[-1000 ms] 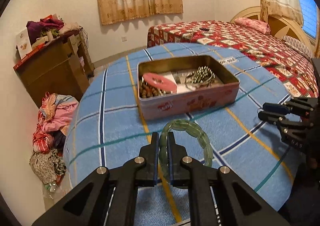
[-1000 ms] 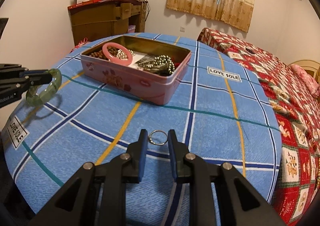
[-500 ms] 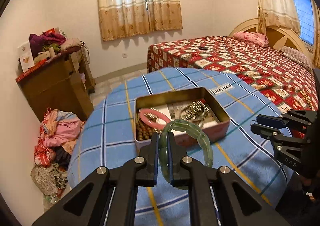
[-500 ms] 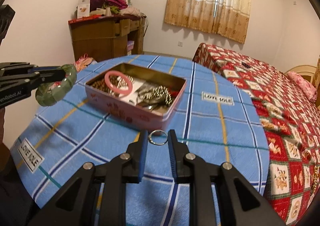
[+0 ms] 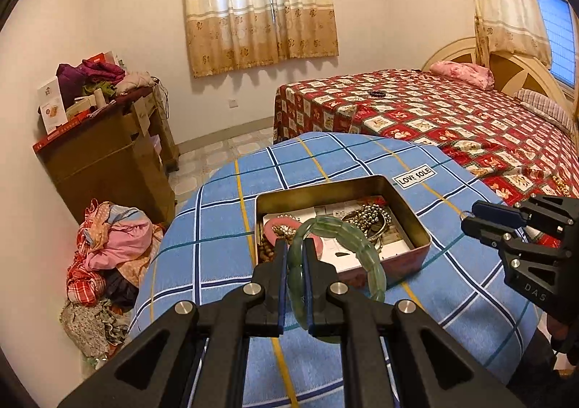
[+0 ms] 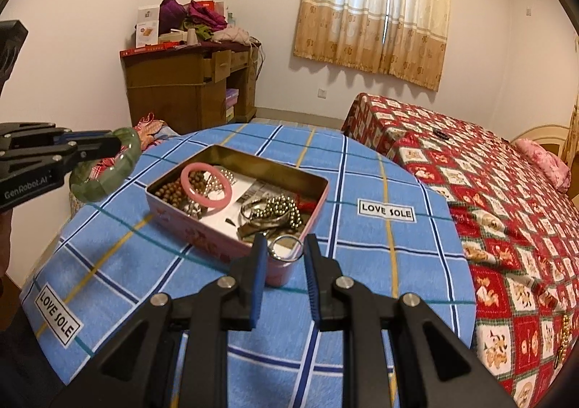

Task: Organize jewelry
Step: 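Carry jade bangle into tin with left tool while right tool carries silver ring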

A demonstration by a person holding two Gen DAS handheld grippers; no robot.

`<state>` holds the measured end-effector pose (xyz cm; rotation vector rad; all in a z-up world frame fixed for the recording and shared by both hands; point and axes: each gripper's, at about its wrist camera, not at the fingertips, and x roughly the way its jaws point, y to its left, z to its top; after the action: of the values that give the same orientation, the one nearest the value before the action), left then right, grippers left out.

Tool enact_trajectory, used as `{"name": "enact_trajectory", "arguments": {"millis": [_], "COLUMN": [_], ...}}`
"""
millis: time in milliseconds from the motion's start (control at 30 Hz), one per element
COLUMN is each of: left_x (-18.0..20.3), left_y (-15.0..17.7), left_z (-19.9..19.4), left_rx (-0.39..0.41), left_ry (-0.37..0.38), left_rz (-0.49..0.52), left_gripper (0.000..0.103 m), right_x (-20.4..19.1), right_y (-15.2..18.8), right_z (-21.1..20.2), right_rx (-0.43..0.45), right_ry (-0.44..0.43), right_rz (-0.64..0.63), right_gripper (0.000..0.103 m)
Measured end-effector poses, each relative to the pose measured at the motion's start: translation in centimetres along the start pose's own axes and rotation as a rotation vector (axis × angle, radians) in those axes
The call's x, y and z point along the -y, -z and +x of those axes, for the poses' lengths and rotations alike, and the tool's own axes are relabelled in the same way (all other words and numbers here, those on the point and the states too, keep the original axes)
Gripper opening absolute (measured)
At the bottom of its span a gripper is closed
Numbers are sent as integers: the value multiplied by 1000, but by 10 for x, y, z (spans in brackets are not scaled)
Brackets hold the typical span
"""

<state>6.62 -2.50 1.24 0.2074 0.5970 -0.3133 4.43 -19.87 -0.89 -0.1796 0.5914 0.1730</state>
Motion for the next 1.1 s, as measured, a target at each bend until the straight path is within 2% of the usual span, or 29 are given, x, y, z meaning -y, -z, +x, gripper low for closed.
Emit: {"name": "enact_trajectory", "arguments": {"millis": [667,1100], "left_x": [-3,-5], "left_y": [-19,-35], "left_z": [19,45], "left_rx": [-6,-31], "left_ry": [-12,-27], "left_rz": [16,20], "left_gripper": [7,7], "right_x": [6,8], "right_y": [-21,-49], "right_z": [9,38], "right_rx": [8,-5], "right_ry": [2,27], "right_rz": [1,-22], "right_gripper": [23,23]}}
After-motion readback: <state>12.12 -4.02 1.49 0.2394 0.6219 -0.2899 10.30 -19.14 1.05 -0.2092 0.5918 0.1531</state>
